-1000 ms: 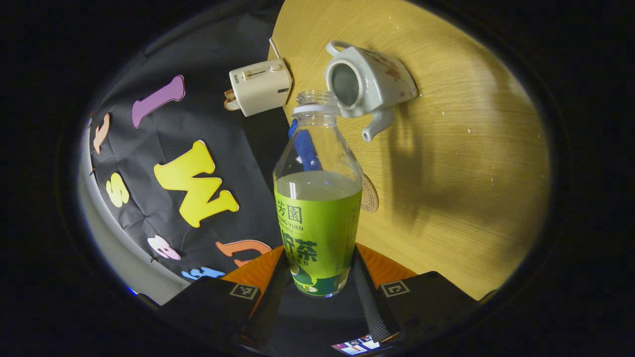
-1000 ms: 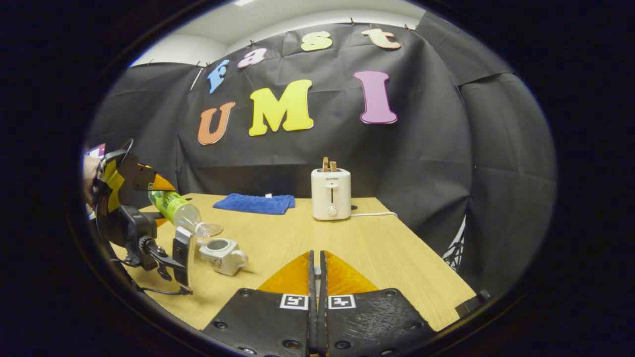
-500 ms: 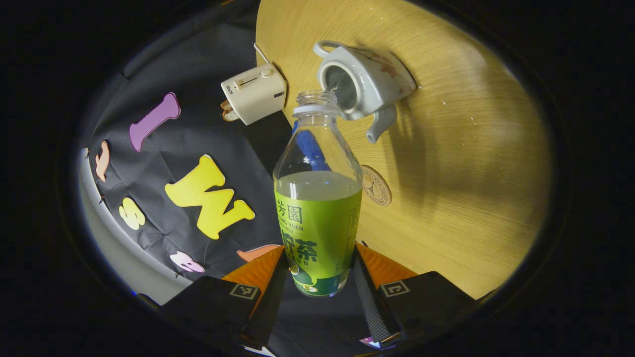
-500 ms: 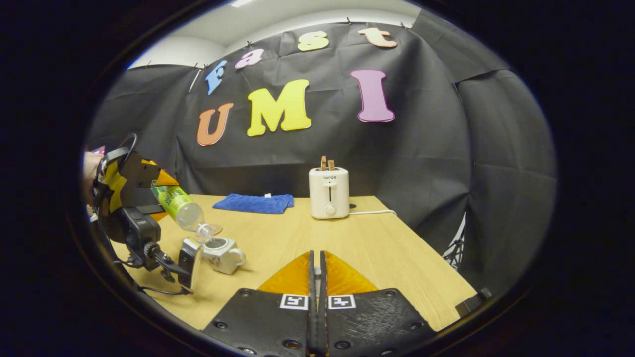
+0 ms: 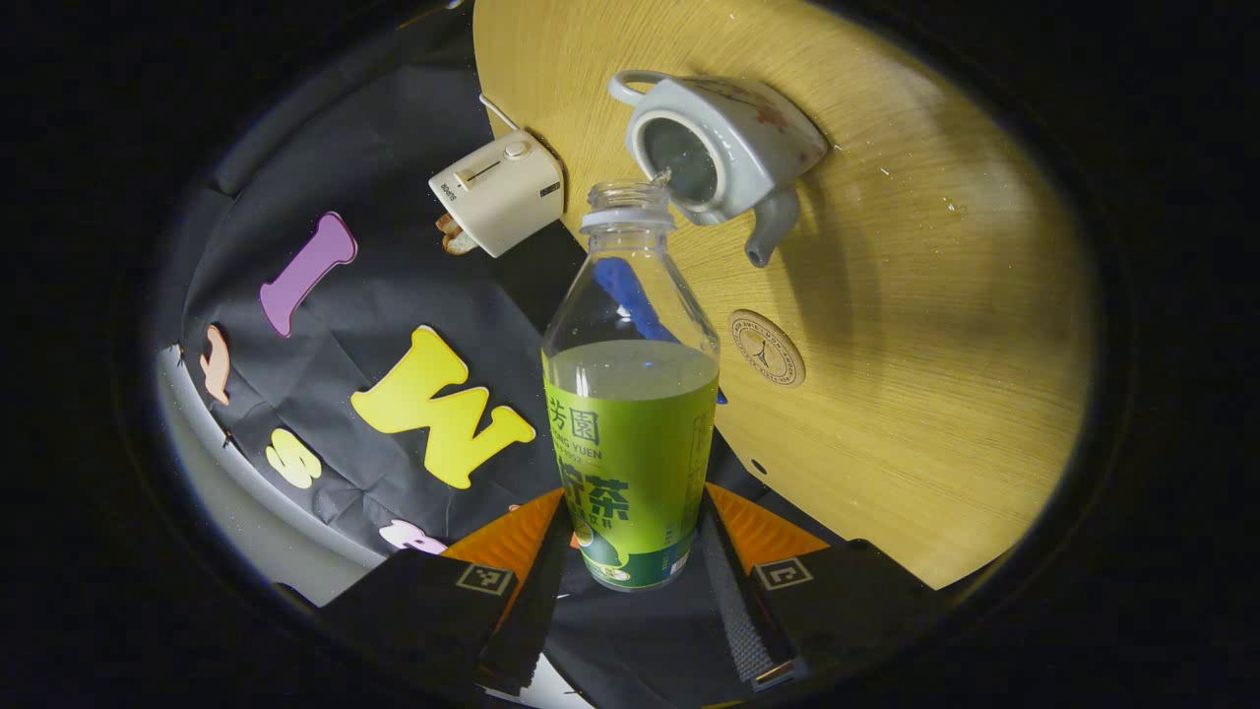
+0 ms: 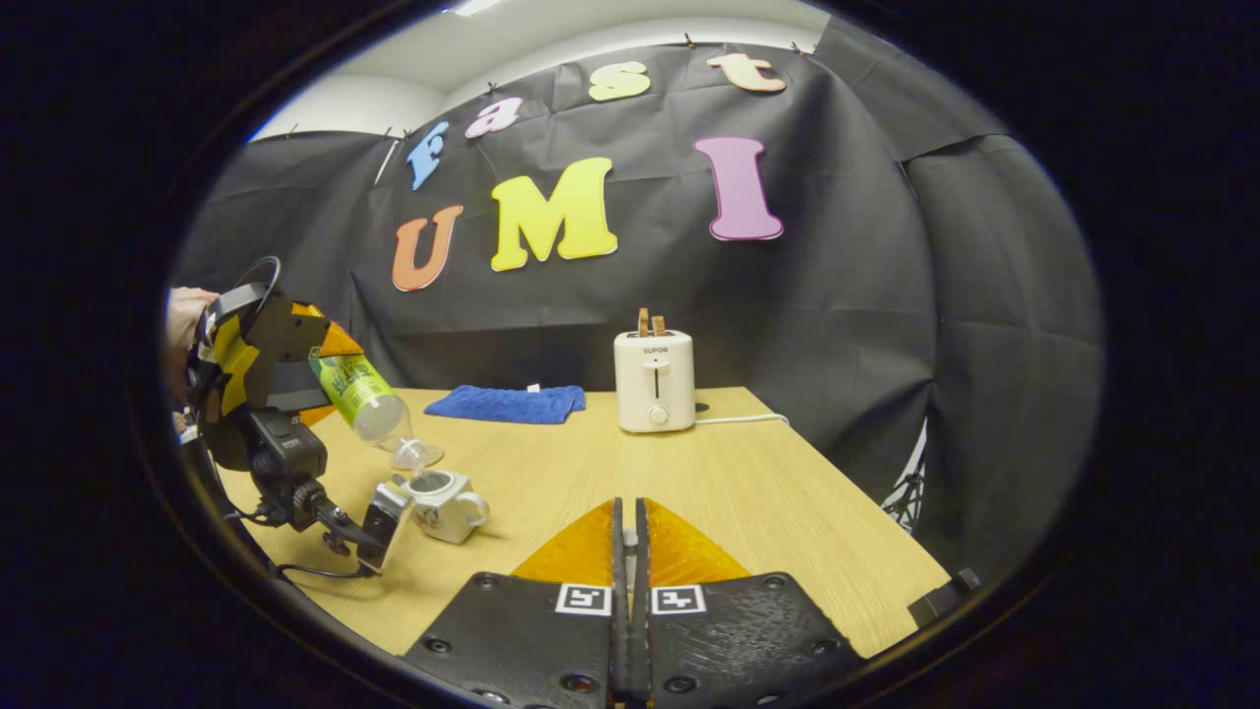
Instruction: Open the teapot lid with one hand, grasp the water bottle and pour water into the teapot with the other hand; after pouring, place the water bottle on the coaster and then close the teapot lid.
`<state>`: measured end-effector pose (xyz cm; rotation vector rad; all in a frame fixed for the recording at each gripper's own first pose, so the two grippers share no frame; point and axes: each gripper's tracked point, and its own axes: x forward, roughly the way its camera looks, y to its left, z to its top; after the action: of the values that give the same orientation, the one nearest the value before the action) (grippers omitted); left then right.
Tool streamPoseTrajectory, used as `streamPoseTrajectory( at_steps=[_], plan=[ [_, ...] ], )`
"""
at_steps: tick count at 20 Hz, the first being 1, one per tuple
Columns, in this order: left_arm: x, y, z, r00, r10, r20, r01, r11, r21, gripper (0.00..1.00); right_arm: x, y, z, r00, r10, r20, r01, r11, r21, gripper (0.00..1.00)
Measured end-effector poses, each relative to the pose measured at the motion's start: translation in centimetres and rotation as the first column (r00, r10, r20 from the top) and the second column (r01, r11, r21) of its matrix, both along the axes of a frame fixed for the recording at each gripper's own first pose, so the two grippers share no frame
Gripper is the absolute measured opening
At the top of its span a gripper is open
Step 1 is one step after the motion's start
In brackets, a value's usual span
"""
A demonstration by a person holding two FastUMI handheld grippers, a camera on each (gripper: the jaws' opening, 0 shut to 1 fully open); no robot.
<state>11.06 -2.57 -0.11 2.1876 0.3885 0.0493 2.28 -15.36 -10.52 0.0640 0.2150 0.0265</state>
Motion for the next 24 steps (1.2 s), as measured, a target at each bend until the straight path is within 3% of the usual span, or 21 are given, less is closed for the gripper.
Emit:
streamPoseTrajectory(
  at_steps=[16,19,23,24],
  plan=[
    [0.3,-0.3,0.0,1.0,-0.006,-0.003,0.006,0.998,0.055,0.74,0.0,-0.1,0.0,1.0,0.0,0.003,0.0,1.0,0.01,0.0],
    [0.3,-0.3,0.3,1.0,-0.011,0.004,0.011,0.999,0.031,0.74,0.0,-0.1,-0.1,1.0,-0.001,0.003,0.001,1.0,0.013,0.0],
    [-0.1,0.5,-0.6,1.0,0.018,0.004,-0.018,0.997,-0.072,0.7,0.0,0.1,0.2,1.0,-0.003,0.006,0.003,1.0,0.01,0.0],
    [-0.2,0.7,-0.8,1.0,0.026,0.005,-0.026,0.995,-0.093,0.74,-0.1,0.2,0.3,1.0,-0.003,0.007,0.003,1.0,0.009,0.0]
  ],
)
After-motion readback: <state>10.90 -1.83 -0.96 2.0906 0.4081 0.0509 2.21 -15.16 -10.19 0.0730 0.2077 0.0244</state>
